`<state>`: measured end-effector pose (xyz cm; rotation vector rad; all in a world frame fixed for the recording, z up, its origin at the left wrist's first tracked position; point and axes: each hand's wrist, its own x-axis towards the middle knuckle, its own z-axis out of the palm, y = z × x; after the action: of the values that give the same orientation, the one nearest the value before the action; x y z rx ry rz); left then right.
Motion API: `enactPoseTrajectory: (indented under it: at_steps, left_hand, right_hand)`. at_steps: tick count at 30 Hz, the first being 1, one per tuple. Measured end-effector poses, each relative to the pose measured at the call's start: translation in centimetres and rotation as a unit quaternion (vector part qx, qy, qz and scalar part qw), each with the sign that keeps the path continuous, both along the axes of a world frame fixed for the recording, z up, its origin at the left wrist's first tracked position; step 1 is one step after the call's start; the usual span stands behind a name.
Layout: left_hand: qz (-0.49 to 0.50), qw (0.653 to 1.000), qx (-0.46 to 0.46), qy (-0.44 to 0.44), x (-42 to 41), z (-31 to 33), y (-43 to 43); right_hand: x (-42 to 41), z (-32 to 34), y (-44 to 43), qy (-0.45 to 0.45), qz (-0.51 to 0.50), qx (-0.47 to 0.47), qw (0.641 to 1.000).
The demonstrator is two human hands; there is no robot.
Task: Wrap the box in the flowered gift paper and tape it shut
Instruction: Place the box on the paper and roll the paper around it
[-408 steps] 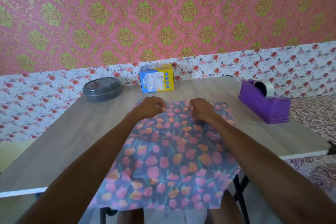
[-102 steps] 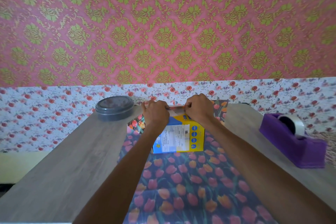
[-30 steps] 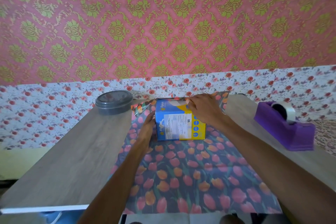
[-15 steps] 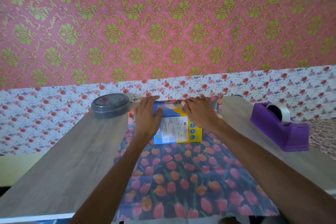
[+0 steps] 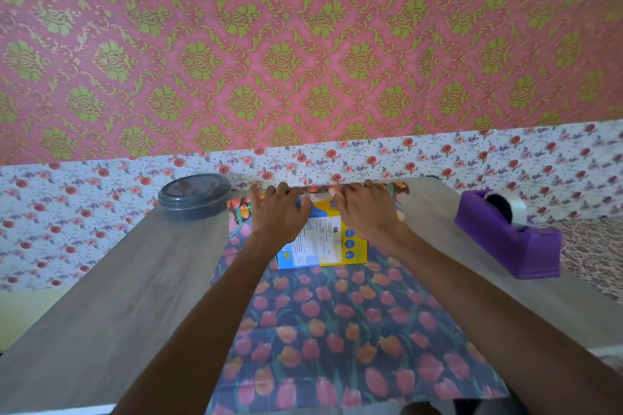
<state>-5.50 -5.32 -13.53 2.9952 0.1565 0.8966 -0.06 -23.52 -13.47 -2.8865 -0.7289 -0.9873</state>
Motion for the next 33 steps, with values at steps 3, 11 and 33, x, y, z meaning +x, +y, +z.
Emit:
enactPoseTrajectory:
  at_steps: [3,11,33]
  left_hand:
    - [0.003,1.0,0.022,-0.019,0.4,-0.4,0.2]
    - [-0.091,0.995,-0.016,-0.022,0.9,-0.2,0.8]
    - [-0.054,0.995,0.063,-0.057,0.1,-0.2,0.1]
  right_hand:
    - [0.1,0.0,-0.1,-0.008,-0.01,-0.012,1.0]
    - [0.8,0.7,-0.2,-0.047,0.049,-0.034,0.997]
    - [-0.2,0.5,-0.5,0.139,0.102,-0.061,0.983]
